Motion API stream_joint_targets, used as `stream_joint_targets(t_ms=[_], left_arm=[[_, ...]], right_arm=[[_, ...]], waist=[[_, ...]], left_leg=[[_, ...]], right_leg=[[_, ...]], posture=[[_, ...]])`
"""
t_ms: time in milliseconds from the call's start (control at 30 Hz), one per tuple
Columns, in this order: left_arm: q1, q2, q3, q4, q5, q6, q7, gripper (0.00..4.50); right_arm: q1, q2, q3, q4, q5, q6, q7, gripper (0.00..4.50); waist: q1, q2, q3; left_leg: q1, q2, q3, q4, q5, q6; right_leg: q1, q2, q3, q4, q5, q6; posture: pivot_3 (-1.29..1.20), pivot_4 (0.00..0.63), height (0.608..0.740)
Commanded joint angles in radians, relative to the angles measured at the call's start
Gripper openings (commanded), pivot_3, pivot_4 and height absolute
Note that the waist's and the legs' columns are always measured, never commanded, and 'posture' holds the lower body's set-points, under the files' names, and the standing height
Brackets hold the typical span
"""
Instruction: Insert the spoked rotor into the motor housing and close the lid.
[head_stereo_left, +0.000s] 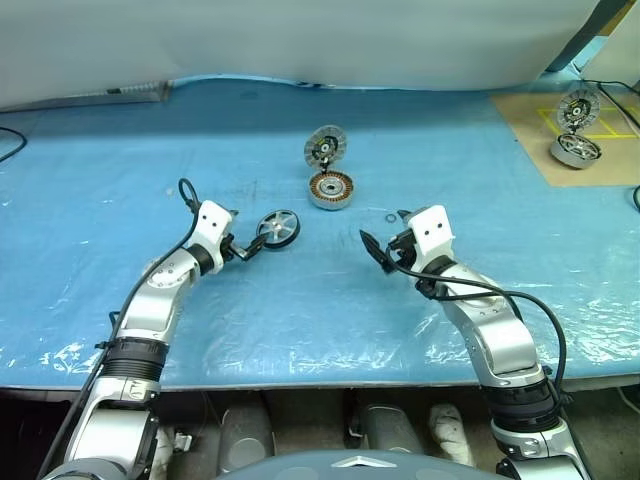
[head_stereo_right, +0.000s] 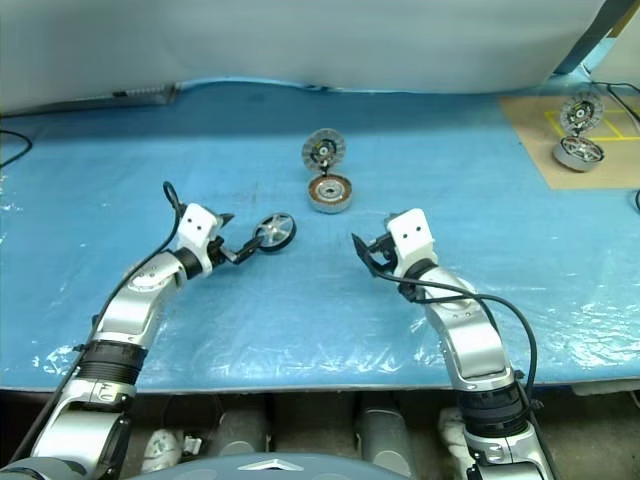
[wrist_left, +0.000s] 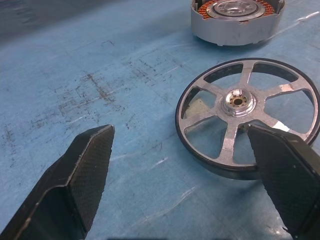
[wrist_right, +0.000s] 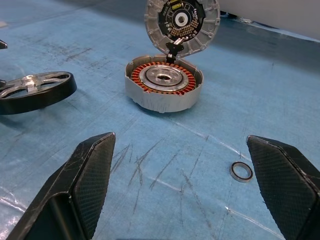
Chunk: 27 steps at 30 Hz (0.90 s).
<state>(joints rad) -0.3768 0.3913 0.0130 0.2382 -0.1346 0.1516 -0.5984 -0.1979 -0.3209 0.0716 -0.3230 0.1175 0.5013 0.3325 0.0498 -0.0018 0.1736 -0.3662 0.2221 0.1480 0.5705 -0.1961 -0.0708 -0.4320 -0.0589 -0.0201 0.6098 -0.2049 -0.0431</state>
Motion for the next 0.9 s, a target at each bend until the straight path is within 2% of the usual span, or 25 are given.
stream_joint_targets(t_ms=[33,900], left_arm=[[0.005,0.007,0.01,-0.024,-0.004,-0.015,0.0,4.5],[-0.053,-0.005,0.001,0.019,0.0,-0.022,0.001,4.5]], right_arm=[[-0.002,-0.005,-0.01,-0.03,-0.002,-0.017,0.004,4.43],[-0.077,-0.01,-0.01,0.034,-0.008,-0.028,0.012,4.43]], waist=[[0.0,0.0,0.0],[-0.001,0.0,0.0]], left_leg=[[0.0,0.0,0.0,0.0,0.0,0.0],[0.0,0.0,0.0,0.0,0.0,0.0]], right_leg=[[0.0,0.0,0.0,0.0,0.0,0.0],[0.0,0.0,0.0,0.0,0.0,0.0]], posture=[[0.0,0.15,0.74],[0.0,0.15,0.74]])
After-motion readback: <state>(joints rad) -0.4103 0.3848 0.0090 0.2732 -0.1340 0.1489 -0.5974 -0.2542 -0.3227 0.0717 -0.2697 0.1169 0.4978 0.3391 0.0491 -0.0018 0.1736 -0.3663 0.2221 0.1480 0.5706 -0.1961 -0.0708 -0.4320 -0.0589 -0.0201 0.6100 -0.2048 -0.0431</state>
